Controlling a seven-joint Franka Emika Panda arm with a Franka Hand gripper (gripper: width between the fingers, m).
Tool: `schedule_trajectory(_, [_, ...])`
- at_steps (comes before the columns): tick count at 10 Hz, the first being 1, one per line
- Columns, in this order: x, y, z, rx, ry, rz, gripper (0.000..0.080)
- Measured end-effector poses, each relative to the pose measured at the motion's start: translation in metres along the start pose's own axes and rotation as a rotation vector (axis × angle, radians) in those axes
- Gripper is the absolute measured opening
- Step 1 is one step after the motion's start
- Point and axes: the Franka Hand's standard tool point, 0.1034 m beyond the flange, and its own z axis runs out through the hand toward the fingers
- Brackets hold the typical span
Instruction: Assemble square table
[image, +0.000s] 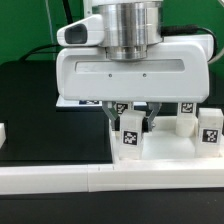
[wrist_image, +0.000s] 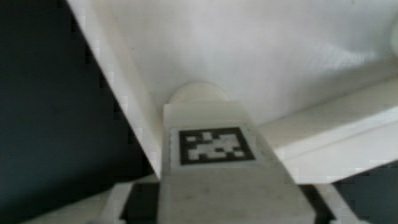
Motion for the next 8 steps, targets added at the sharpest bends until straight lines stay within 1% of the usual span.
schedule_trajectory(2, [0.0003,0.0006,0.0,0.001,0.0,0.106,0.029])
schedule_trajectory(5, [0.0011,0.0033,-0.0007,0.011,-0.014,0.561,0.0291])
schedule_trajectory(7, [-0.0018,0.0015,-0.0006,0.025,-0.056,0.923,0.0291])
schedule_trajectory(8, [-0.0021,0.0006,-0.0002,0.028,-0.061,1.034,0.0291])
